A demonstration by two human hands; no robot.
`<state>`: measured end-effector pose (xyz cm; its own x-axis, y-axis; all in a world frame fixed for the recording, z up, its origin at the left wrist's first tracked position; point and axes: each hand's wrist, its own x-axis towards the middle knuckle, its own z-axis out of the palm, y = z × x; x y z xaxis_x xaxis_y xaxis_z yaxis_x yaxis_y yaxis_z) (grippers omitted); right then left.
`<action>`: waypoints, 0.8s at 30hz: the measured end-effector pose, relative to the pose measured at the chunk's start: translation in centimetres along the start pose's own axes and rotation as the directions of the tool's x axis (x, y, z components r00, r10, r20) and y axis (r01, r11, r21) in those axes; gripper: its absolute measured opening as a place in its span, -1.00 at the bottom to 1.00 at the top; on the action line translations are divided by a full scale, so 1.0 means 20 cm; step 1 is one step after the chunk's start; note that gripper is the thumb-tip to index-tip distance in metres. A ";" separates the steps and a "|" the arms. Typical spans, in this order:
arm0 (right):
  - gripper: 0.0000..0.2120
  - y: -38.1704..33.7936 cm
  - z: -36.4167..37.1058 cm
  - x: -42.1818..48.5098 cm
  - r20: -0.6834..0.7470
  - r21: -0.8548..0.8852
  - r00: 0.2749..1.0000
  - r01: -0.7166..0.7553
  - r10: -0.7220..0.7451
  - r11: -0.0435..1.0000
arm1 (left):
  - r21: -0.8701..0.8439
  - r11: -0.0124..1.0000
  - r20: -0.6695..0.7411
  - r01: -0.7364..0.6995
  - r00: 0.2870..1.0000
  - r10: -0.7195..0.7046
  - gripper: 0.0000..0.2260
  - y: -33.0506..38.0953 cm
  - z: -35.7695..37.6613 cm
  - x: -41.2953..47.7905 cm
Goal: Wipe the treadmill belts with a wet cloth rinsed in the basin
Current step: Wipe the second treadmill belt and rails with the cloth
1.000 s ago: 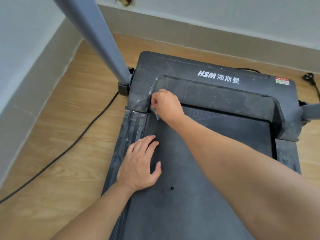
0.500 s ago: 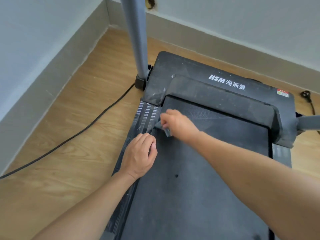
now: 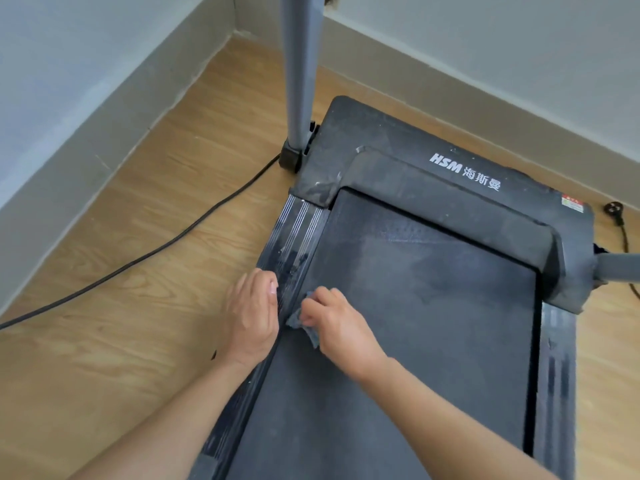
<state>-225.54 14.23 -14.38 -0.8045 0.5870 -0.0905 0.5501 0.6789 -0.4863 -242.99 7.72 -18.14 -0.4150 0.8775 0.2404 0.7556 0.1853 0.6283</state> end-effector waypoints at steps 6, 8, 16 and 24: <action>-0.89 0.45 -0.33 0.61 -0.289 0.046 0.891 -0.352 0.350 0.935 | 0.114 0.992 0.095 -0.050 0.995 0.039 -0.85 0.01 0.00 0.01; -0.86 0.50 -0.38 0.72 -0.323 0.076 0.840 -0.437 0.437 0.896 | 0.141 0.988 0.108 -0.061 0.993 0.046 -0.86 0.01 0.00 0.02; -0.76 -0.06 0.09 0.08 -0.197 0.119 0.924 -0.309 0.327 0.944 | 0.211 0.976 0.132 -0.050 0.991 0.023 -0.83 0.01 0.00 0.03; -0.86 0.24 -0.22 0.30 -0.177 0.028 0.945 -0.276 0.276 0.961 | 0.232 0.971 0.129 -0.062 0.991 0.033 -0.82 0.01 -0.01 0.02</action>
<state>-226.83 22.99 -13.44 -0.5683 0.8202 -0.0661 0.7442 0.4781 -0.4664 -243.03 8.01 -17.80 -0.3213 0.9327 0.1639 0.8768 0.2277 0.4236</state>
